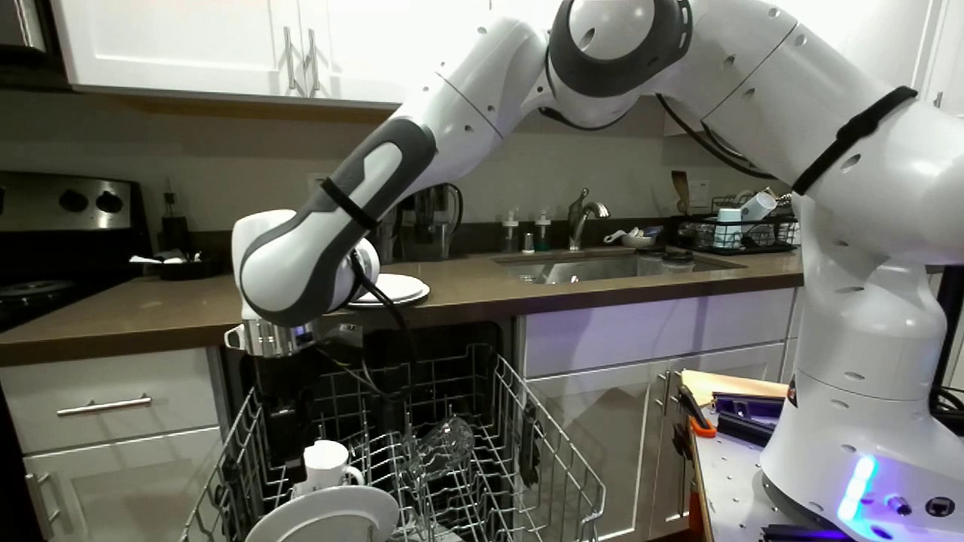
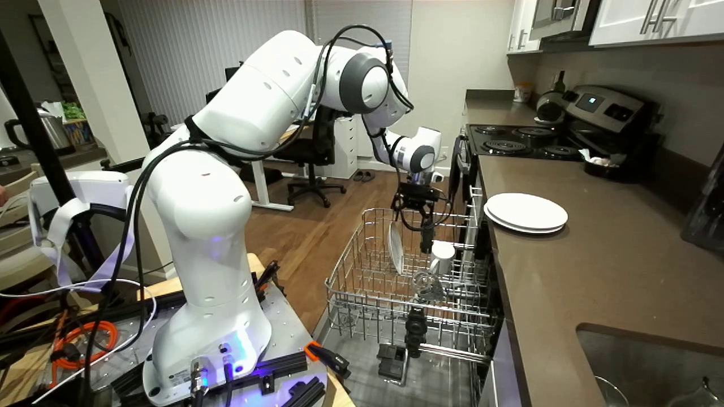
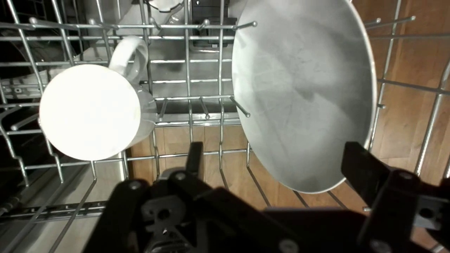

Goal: Move the white plate from the plate dryer and put it on top of the two plates on the counter

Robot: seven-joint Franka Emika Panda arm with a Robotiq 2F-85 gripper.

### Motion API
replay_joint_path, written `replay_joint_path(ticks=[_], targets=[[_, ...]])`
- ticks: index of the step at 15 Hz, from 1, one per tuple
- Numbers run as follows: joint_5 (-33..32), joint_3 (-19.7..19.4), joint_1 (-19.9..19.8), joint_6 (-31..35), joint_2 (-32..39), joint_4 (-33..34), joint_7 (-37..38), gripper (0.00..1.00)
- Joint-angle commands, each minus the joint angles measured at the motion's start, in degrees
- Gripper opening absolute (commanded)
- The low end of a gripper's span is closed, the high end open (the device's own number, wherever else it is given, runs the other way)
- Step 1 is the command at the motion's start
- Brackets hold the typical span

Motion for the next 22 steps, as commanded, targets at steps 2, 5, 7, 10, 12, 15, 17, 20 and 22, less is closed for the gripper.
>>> replay_joint_path(ticks=[2,5,7,10,12,15,17,20,22], targets=[[-0.87,1.09,-0.66,-2.42,0.88,1.76,0.52,1.00],[-0.82,1.18,-0.64,-3.14,1.01,2.43,0.49,1.00],[0.07,2.44,-1.60,-3.47,0.81,1.72,-1.23,1.00],[0.57,3.73,-2.34,-3.23,0.13,0.34,-2.15,1.00],[0.73,4.29,-2.70,-3.13,-0.32,-0.09,-2.25,1.00],[0.79,4.78,-3.03,-3.89,-0.09,0.28,-2.84,1.00],[0.52,4.78,-3.01,-3.66,0.57,0.64,-2.97,1.00],[-0.46,4.10,-2.33,-3.36,2.08,1.62,-2.98,1.00],[-0.39,4.25,-2.41,-3.65,3.09,2.24,-3.42,1.00]])
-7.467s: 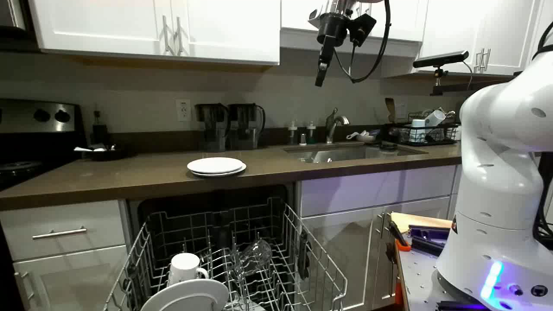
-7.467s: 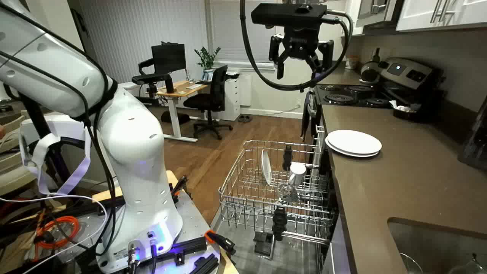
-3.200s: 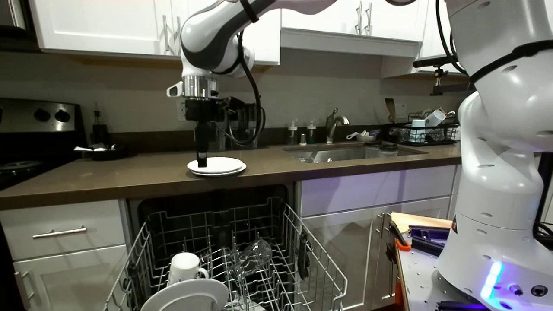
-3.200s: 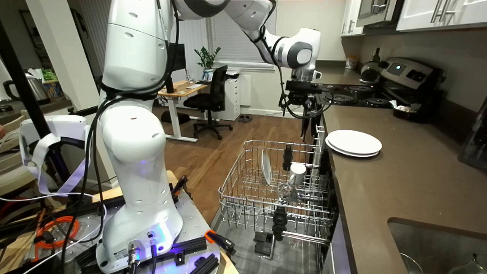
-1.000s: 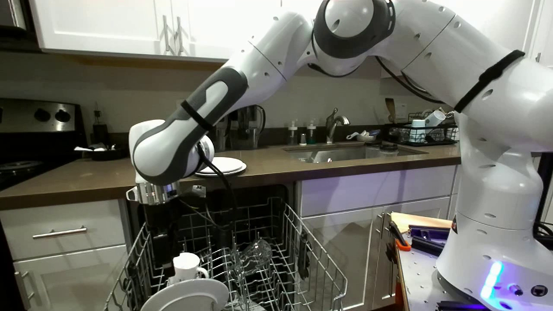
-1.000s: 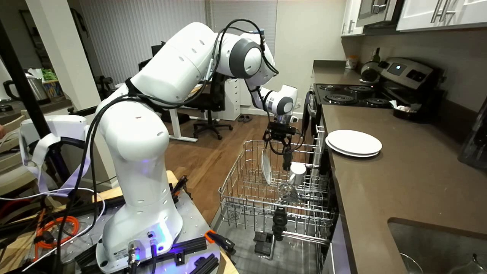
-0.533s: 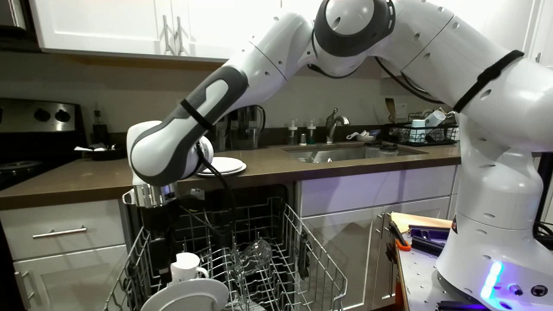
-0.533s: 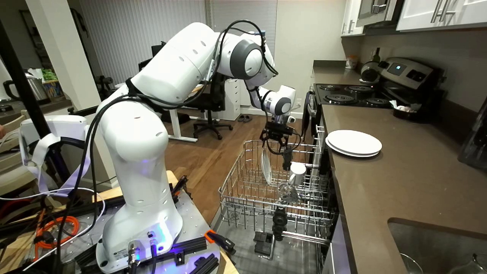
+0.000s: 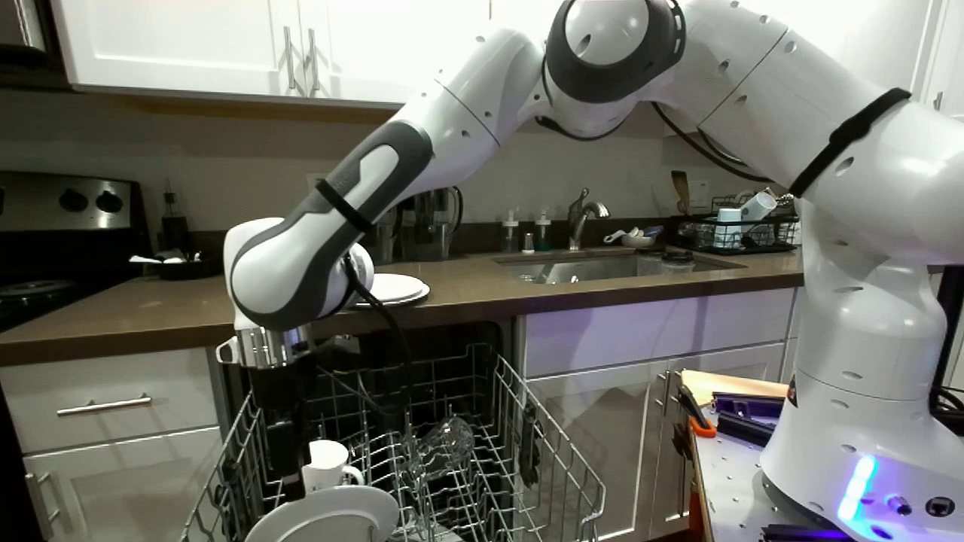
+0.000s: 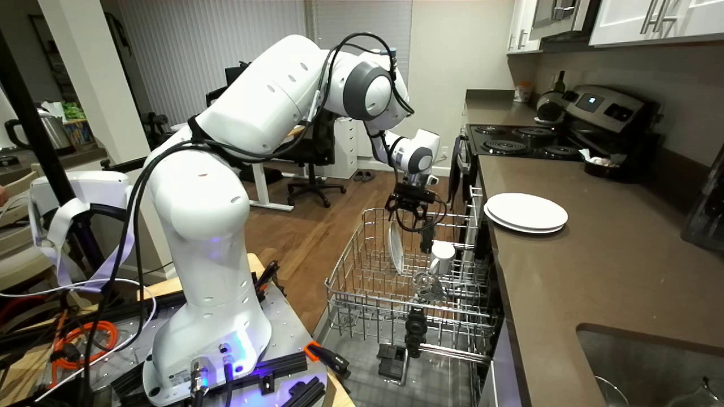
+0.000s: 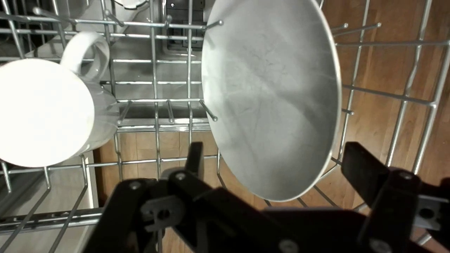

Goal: Move the white plate from the plate dryer and put it on top of the two plates on the counter

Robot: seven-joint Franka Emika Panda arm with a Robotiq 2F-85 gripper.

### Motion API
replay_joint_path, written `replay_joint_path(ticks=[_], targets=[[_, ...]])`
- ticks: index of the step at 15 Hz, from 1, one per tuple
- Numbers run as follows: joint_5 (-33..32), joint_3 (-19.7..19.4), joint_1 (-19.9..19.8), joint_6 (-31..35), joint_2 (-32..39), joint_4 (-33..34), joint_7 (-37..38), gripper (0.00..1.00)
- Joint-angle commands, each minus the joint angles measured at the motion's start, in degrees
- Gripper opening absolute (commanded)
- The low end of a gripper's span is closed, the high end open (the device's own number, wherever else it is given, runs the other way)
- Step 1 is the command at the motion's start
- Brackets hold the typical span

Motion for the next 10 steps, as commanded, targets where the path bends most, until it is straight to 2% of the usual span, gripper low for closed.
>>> replay_joint_path(ticks=[1,5,6,7,10], targets=[[-0.72,0.35,-0.39,-0.37,1.65,0.85,-1.60,1.00],[-0.97,0.25,-0.36,-0.29,2.70,1.10,-1.64,1.00],[-0.99,0.27,-0.37,-0.26,2.80,1.12,-1.69,0.75],[-0.96,0.33,-0.43,-0.27,2.88,1.14,-1.80,0.73],[-0.80,0.56,-0.57,-0.50,3.03,1.31,-2.16,0.53]])
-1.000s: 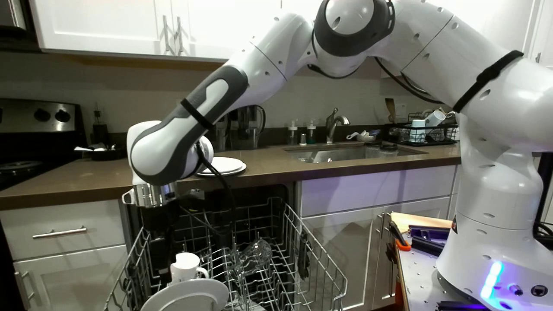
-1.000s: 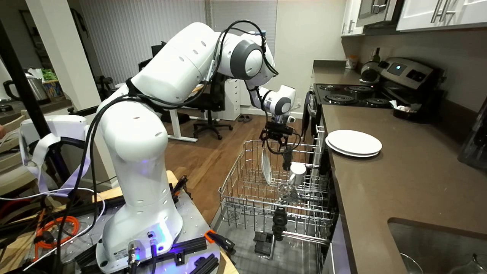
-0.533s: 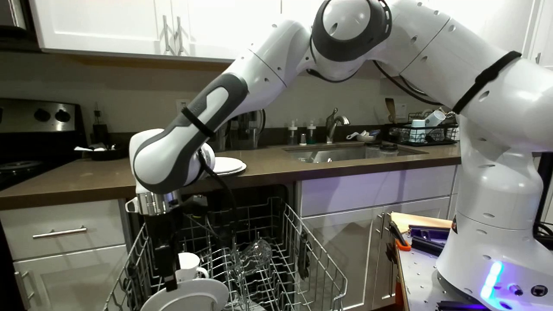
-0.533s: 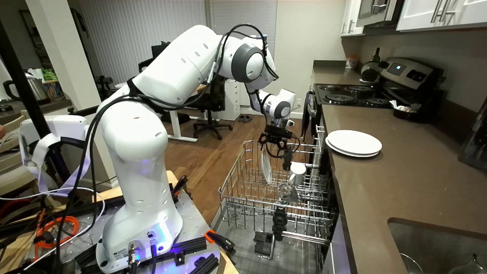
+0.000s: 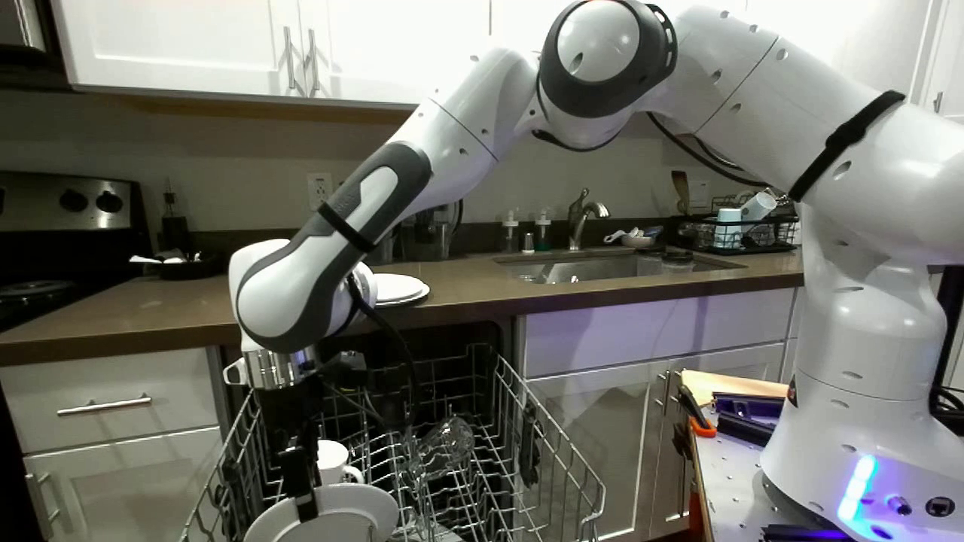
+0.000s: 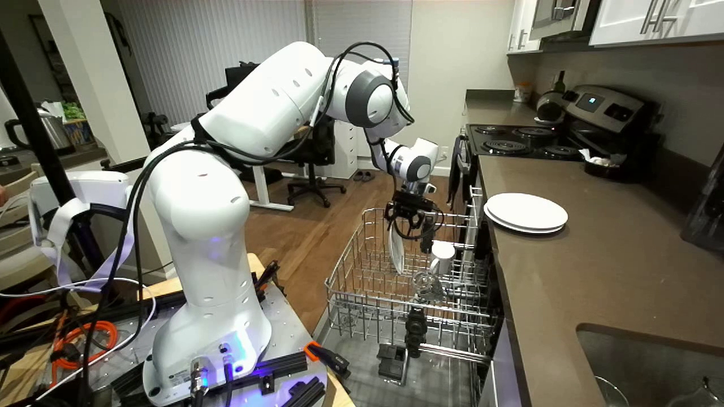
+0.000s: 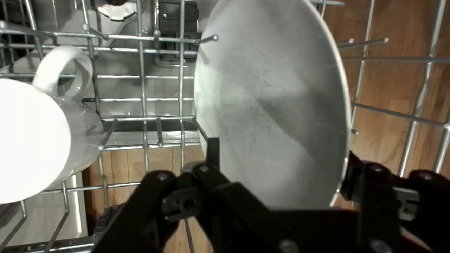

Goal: Move the white plate from the plate dryer and put it on top of the two plates on the counter

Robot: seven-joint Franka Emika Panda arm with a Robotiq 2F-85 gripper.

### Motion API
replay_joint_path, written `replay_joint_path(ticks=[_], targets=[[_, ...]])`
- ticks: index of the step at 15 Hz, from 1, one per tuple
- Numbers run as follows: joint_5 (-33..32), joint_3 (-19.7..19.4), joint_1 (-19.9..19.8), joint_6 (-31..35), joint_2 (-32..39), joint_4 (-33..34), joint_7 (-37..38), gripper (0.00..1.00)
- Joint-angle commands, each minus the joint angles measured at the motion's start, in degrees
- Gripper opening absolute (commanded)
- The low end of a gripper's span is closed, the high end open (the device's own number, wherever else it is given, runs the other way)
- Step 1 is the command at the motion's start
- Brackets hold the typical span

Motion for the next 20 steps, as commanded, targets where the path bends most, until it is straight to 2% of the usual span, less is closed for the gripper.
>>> replay_joint_path(ticks=[1,7,9,10,11,12,13,15,16,19,20], targets=[[-0.70,0.65,-0.64,-0.59,0.61,1.00,-1.79,0.47],[-0.61,0.71,-0.67,-0.49,0.38,0.81,-1.92,0.07],[-0.65,0.68,-0.61,-0.35,0.14,0.58,-1.79,0.04],[-0.69,0.64,-0.60,-0.28,0.03,0.62,-1.79,0.06],[-0.67,0.62,-0.63,-0.27,0.02,0.65,-1.80,0.18],[-0.69,0.57,-0.59,-0.32,0.04,0.69,-1.73,0.21],[-0.74,0.50,-0.50,-0.32,-0.06,0.62,-1.57,0.43],[-0.85,0.43,-0.44,-0.28,-0.25,0.40,-1.53,0.55],[-0.37,0.35,-0.19,-0.19,0.17,0.64,-0.29,0.35],[-0.37,0.35,-0.19,-0.19,0.17,0.64,-0.29,0.54],[-0.37,0.35,-0.19,-0.19,0.17,0.64,-0.29,0.55]])
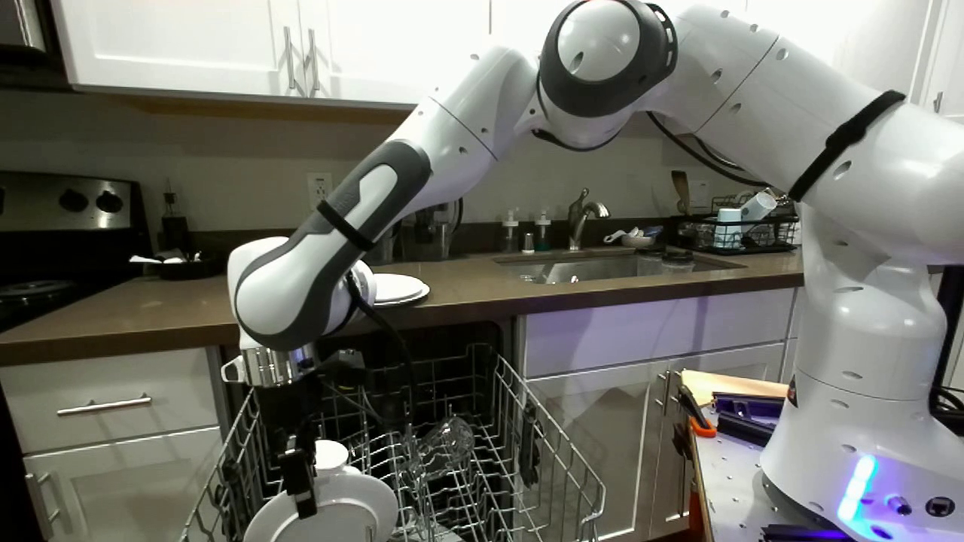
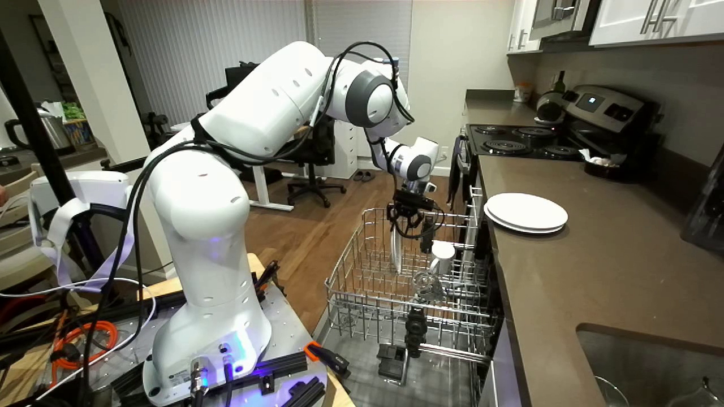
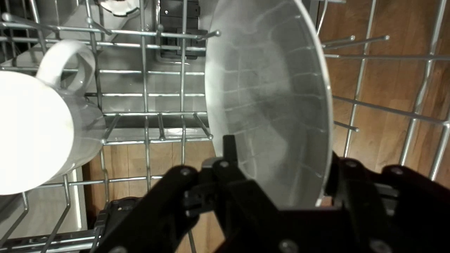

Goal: Move the white plate from the plate dryer and put it on top of the two plates on the counter

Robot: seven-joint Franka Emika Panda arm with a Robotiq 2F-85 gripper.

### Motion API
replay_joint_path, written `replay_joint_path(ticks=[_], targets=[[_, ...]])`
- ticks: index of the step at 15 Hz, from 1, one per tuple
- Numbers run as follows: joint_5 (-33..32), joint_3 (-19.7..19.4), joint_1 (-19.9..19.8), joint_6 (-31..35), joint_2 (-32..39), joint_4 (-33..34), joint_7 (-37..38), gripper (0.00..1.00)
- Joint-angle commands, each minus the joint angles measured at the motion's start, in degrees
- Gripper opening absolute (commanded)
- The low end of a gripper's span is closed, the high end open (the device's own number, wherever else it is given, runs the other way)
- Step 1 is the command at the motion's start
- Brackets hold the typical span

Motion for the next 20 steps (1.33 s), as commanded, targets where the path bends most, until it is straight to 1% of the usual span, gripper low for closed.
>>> replay_joint_path(ticks=[1,5,6,7,10,12,13,14,15,20], targets=[[-0.37,0.32,-0.19,-0.19,0.25,0.35,0.25,0.55],[-0.37,0.32,-0.19,-0.19,0.25,0.35,0.25,0.55],[-0.37,0.32,-0.19,-0.19,0.25,0.35,0.25,0.80],[-0.34,0.39,-0.17,-0.01,0.06,0.04,0.27,0.82],[-0.41,0.35,0.07,0.26,-0.17,-0.27,0.57,0.98],[-0.45,0.33,0.10,0.36,-0.29,-0.42,0.61,1.00],[-0.43,0.34,0.08,0.48,-0.30,-0.46,0.62,0.82],[-0.40,0.37,0.02,0.41,-0.22,-0.38,0.51,0.72],[-0.41,0.29,0.06,0.41,-0.15,-0.28,0.67,0.71],[-0.55,0.12,0.24,0.74,-0.33,-0.51,1.01,0.38]])
